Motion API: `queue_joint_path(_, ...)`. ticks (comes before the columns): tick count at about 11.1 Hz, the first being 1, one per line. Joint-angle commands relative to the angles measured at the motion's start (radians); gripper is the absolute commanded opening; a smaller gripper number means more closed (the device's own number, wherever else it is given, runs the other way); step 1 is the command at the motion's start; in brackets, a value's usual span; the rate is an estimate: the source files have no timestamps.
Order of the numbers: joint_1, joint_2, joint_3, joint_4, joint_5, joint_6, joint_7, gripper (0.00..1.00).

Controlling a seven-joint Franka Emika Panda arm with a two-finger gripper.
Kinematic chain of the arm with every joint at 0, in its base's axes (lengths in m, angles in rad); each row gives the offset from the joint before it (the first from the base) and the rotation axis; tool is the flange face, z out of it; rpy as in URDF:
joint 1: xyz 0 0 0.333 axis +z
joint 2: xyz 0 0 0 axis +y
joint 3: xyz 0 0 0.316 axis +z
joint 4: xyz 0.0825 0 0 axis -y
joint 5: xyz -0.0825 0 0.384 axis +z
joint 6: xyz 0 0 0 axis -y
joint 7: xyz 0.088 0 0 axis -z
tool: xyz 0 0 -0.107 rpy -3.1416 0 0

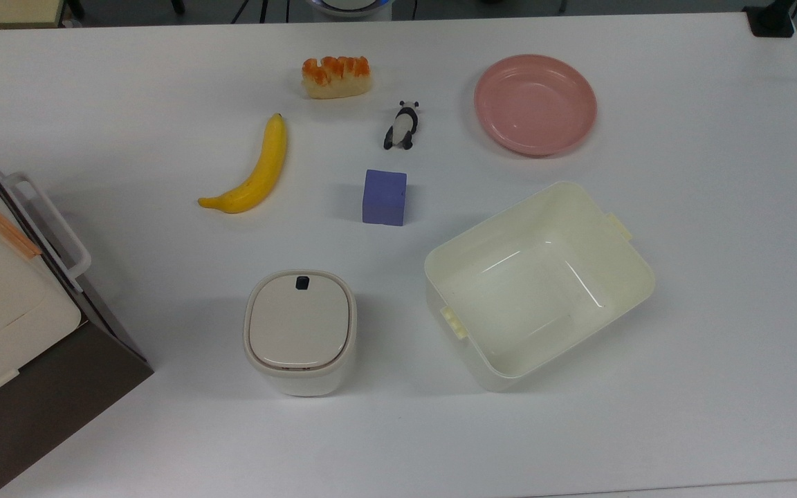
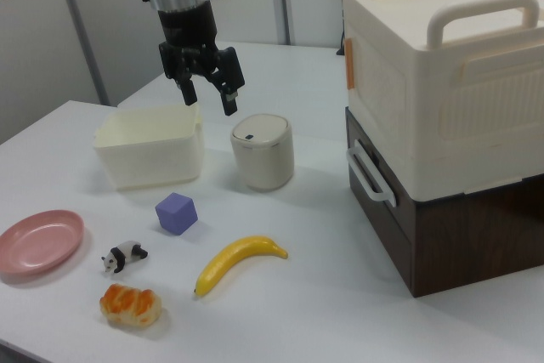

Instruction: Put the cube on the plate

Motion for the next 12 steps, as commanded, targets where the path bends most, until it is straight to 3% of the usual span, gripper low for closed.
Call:
queue_joint_path(1,0.020,-0.007,-0.004,0.003,0.017,-0.033,-0.042,1.00)
queue_joint_path(6,0.027,-0.007,0.000,0.004,0.017,-0.035,-0.046,1.00)
queue_joint_path(12,0.117,0.001,-0.001,-0.029,0.038,-0.029,-0.029,1.00)
